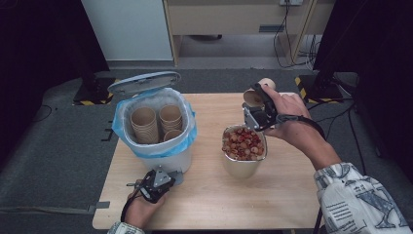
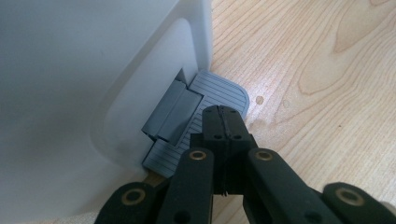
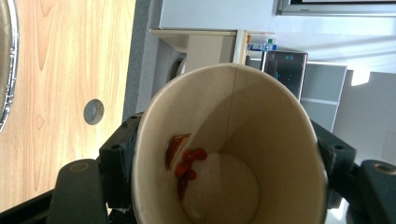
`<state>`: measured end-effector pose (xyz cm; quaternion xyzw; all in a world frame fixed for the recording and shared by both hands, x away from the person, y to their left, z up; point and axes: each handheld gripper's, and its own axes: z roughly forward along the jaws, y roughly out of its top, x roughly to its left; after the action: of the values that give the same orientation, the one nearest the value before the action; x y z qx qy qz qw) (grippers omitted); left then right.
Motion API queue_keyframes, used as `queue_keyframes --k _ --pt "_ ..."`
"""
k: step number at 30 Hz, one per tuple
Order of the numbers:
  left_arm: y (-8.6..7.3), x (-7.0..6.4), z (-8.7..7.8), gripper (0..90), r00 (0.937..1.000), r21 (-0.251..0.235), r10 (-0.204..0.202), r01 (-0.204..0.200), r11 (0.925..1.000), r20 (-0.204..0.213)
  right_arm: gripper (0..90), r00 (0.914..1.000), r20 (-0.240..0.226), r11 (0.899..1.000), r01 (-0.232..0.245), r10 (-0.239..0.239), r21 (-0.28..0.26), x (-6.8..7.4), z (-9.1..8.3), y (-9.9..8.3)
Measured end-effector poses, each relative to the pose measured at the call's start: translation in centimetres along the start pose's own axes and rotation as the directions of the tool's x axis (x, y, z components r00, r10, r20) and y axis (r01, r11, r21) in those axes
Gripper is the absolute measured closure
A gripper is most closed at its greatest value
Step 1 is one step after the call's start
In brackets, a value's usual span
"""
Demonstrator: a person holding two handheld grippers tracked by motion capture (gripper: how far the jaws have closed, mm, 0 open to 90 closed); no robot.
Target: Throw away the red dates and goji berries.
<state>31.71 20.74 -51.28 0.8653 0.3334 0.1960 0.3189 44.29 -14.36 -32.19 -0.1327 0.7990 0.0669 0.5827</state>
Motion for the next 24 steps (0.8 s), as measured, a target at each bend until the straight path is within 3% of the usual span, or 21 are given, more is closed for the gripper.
queue_keyframes --k 7,15,24 --pt "0.0 0.0 0.0 89.8 1.0 0.0 -0.001 0.001 1.0 0.0 27.8 0.9969 -0.006 0.996 -0.079 0.079 -0.03 -0.6 0.2 0.0" --pt "0.0 0.0 0.0 89.8 1.0 -0.003 -0.005 0.005 1.0 0.003 27.7 0.9932 -0.014 0.992 -0.116 0.115 -0.048 -0.8 0.4 0.3" --pt "0.0 0.0 0.0 89.9 1.0 -0.005 -0.007 0.007 1.0 0.004 27.7 0.9806 -0.031 0.978 -0.195 0.193 -0.074 -1.3 0.6 0.7"
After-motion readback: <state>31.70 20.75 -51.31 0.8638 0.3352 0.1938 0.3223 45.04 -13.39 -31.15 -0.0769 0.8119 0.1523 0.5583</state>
